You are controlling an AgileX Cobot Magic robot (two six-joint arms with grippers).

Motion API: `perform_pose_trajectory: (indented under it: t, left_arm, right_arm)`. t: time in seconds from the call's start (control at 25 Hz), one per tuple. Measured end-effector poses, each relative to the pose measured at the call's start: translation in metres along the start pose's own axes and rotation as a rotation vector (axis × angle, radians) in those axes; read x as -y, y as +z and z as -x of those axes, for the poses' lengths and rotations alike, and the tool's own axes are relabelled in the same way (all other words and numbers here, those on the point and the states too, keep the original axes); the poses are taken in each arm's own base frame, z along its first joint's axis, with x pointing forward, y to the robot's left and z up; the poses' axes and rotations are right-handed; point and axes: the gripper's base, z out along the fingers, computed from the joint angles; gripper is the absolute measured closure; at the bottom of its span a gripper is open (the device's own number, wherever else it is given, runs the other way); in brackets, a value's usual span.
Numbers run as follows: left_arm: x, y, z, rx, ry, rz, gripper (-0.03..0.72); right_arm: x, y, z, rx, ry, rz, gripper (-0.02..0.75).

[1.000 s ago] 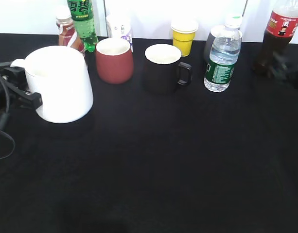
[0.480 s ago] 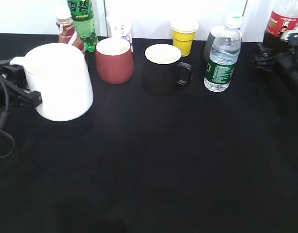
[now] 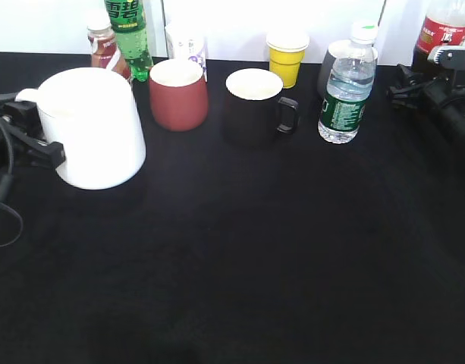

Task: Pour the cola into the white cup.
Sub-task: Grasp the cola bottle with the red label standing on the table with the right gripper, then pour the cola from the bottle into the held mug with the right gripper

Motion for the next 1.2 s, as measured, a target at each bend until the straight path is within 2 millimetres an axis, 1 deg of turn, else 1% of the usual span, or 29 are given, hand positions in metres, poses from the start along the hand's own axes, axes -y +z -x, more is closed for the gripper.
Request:
perform_pose_trajectory:
  t: [0.04, 0.12, 0.16, 0.24, 0.32, 0.36, 0.48, 0.52, 0.56, 0.64, 0.68, 0.76, 0.84, 0.88, 0.96, 1.04, 1.08, 1.2]
  left_arm:
    - [0.0, 0.0, 0.0, 0.0, 0.0, 0.0, 0.628]
    - [0.0, 0.0, 0.0, 0.0, 0.0, 0.0, 0.628]
    - [0.0, 0.0, 0.0, 0.0, 0.0, 0.0, 0.628]
    - [0.0, 0.0, 0.0, 0.0, 0.0, 0.0, 0.628]
    - [0.0, 0.0, 0.0, 0.0, 0.0, 0.0, 0.628]
    - [0.0, 0.0, 0.0, 0.0, 0.0, 0.0, 0.628]
    - [0.0, 0.0, 0.0, 0.0, 0.0, 0.0, 0.628]
    - [0.0, 0.0, 0.0, 0.0, 0.0, 0.0, 0.628]
    - [0.0, 0.0, 0.0, 0.0, 0.0, 0.0, 0.628]
    - [0.0, 0.0, 0.0, 0.0, 0.0, 0.0, 0.628]
    - [0.0, 0.0, 0.0, 0.0, 0.0, 0.0, 0.628]
    - [0.001, 0.0, 0.0, 0.0, 0.004, -0.006, 0.628]
    - [0.005, 0.0, 0.0, -0.002, 0.021, -0.058, 0.628]
    - [0.007, 0.0, 0.0, -0.003, -0.005, -0.08, 0.628]
    - [0.012, -0.001, -0.001, -0.007, 0.004, -0.128, 0.628]
    - [0.015, -0.001, -0.001, -0.011, 0.016, -0.17, 0.628]
    - [0.017, -0.002, -0.001, -0.013, 0.017, -0.183, 0.629]
    - [0.017, -0.002, -0.001, -0.014, 0.007, -0.186, 0.629]
  right_arm:
    - [0.0, -0.001, 0.001, 0.019, 0.0, 0.002, 0.3]
    - [0.0, -0.003, 0.004, 0.035, 0.001, 0.002, 0.301]
    - [0.0, -0.006, 0.009, 0.039, 0.0, 0.002, 0.301]
    - [-0.002, -0.013, 0.03, 0.072, -0.002, 0.003, 0.323]
    - [-0.003, -0.026, 0.048, 0.091, -0.003, 0.004, 0.335]
    - [-0.004, -0.031, 0.054, 0.095, -0.003, 0.004, 0.347]
    - [-0.007, -0.035, 0.058, 0.099, -0.021, 0.039, 0.351]
    - [-0.009, -0.038, 0.064, 0.106, -0.03, 0.054, 0.351]
    - [-0.01, -0.044, 0.078, 0.129, -0.035, 0.059, 0.351]
    - [-0.013, -0.06, 0.105, 0.174, -0.043, 0.064, 0.351]
    - [-0.014, -0.072, 0.115, 0.186, -0.045, 0.065, 0.351]
    - [-0.021, -0.099, 0.134, 0.209, -0.07, 0.103, 0.351]
    - [-0.031, -0.124, 0.152, 0.242, -0.111, 0.187, 0.351]
    - [-0.036, -0.134, 0.16, 0.257, -0.12, 0.231, 0.351]
    - [-0.043, -0.144, 0.174, 0.26, -0.104, 0.305, 0.351]
    - [-0.058, -0.147, 0.175, 0.253, -0.096, 0.376, 0.351]
    - [-0.074, -0.148, 0.174, 0.239, -0.087, 0.427, 0.351]
    - [-0.139, -0.159, 0.163, 0.2, -0.124, 0.602, 0.351]
